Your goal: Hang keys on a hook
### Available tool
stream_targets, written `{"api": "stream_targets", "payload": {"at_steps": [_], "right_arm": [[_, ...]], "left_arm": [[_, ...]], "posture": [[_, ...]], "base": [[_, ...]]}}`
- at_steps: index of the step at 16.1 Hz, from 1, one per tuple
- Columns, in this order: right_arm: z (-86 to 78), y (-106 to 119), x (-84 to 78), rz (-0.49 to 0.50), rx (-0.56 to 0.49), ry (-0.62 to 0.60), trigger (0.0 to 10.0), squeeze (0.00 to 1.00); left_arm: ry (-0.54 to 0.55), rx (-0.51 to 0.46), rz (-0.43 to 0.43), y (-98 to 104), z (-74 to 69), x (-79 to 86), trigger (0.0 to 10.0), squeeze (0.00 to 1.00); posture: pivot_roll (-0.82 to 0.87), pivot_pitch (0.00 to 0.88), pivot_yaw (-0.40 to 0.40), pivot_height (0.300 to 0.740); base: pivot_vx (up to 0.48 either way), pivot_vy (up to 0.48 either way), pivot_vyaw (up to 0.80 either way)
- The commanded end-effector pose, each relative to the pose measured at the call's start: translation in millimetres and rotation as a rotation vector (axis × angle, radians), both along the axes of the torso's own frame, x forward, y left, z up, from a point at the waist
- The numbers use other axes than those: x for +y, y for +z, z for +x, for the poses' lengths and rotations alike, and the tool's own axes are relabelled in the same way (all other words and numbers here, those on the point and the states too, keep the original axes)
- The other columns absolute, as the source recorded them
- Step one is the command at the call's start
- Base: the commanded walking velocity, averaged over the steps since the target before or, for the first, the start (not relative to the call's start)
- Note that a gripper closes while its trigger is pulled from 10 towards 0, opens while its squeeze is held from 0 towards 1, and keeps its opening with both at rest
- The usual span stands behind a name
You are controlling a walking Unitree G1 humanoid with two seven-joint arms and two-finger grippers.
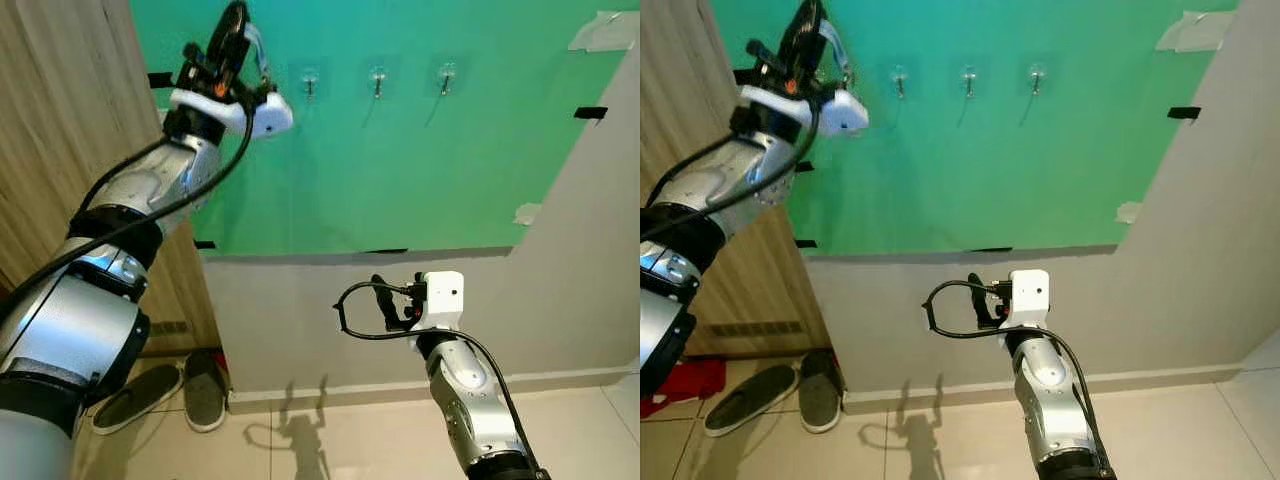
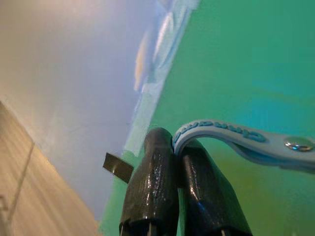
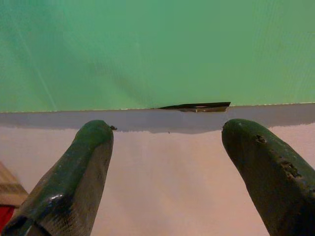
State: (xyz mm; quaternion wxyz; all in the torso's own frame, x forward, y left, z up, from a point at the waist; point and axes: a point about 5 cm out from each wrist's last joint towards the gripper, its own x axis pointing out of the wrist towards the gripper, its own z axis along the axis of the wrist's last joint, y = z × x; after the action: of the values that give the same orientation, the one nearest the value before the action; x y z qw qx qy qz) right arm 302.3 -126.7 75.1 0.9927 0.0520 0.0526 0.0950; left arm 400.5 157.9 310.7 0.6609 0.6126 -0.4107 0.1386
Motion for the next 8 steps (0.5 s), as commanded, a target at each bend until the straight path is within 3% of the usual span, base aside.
{"api": "stream_targets", "payload": {"at_steps": [1,4,8], "right_arm": [[-0.2,-2,1.2,-0.007,0.017,0.013,10.0,0.00],[0.5,-2,0.9,-0.012,0.019,0.019,10.0,0.00],[-1.6,-4,-0.6,-0.018,0.021,0.020,10.0,0.00]], "left_arm": [[0.040,-0.017,0.035,-5,0.3,5.6,10.0,0.00],[0.105,-0.044,0.116,-14,1.9,8.0,10.0,0.00],[0.192,-0.107,0.154,-17,1.6,17.0,10.0,0.00]], "posture": [[-0.08,0.000,0.016,0.740],[-0.09,0.000,0.015,0.740],[-0.09,0.000,0.014,0.740]], "base": [[0.000,0.000,0.00],[0.000,0.000,0.00],[0.000,0.000,0.00]]}}
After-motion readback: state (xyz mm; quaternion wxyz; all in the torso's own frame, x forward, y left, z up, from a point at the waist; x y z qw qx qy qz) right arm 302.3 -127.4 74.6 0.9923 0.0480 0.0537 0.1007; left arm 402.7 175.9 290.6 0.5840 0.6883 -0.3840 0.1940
